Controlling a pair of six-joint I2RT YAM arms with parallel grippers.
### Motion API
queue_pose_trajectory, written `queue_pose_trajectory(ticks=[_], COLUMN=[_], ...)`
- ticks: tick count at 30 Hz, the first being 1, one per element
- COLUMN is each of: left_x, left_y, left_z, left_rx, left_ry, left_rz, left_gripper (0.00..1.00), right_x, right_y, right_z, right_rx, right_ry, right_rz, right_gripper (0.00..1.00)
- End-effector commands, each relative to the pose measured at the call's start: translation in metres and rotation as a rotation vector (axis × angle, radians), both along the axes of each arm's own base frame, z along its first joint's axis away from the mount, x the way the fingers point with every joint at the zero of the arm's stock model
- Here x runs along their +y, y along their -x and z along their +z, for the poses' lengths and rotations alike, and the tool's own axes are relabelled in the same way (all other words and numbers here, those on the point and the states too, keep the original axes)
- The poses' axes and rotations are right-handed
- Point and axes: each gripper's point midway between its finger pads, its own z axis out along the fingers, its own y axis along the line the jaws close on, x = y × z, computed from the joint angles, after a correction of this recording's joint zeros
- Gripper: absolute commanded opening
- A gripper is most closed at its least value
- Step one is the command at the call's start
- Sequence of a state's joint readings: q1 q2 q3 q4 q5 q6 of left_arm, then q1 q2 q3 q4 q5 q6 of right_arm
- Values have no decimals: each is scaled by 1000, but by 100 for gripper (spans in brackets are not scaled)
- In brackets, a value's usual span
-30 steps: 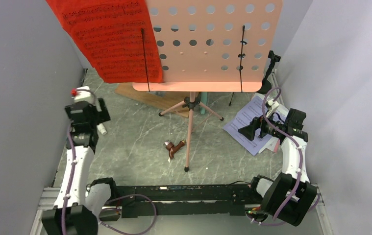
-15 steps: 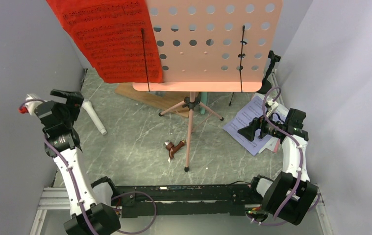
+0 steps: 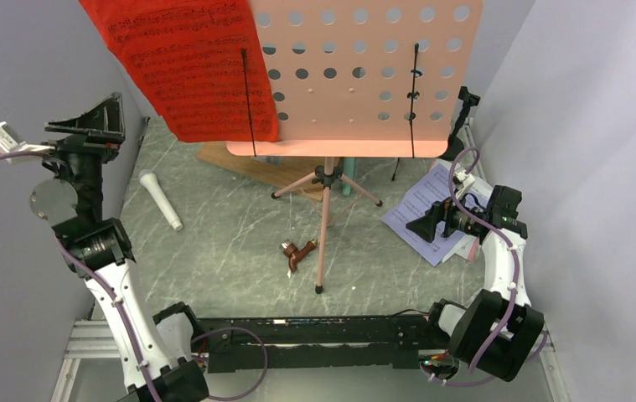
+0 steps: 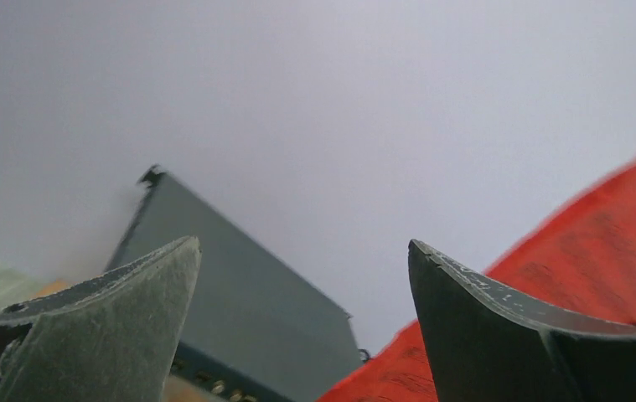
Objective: Pack up the instrument practice props
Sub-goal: Pick up the sheet music from the music stand.
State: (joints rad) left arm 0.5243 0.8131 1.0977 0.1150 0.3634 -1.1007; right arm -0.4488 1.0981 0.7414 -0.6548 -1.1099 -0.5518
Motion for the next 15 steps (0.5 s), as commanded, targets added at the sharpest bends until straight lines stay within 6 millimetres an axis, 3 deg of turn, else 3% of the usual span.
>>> queue_pose_trajectory(ticks=[1, 4, 15], left_x=[-35, -40, -90], left_y=[29, 30, 41], left_z=[45, 40, 49], left_rx=[-343, -380, -427], left_ry=[-44, -63, -271], left_rz=[-211, -263, -638], left_gripper=[99, 99, 93], right_x=[2, 2, 3], right_y=[-6, -5, -5], right_z=[17, 17, 15], right_rx=[-71, -68, -62], right_ry=[11, 9, 9], right_rz=[38, 43, 48], right_gripper=[99, 99, 99])
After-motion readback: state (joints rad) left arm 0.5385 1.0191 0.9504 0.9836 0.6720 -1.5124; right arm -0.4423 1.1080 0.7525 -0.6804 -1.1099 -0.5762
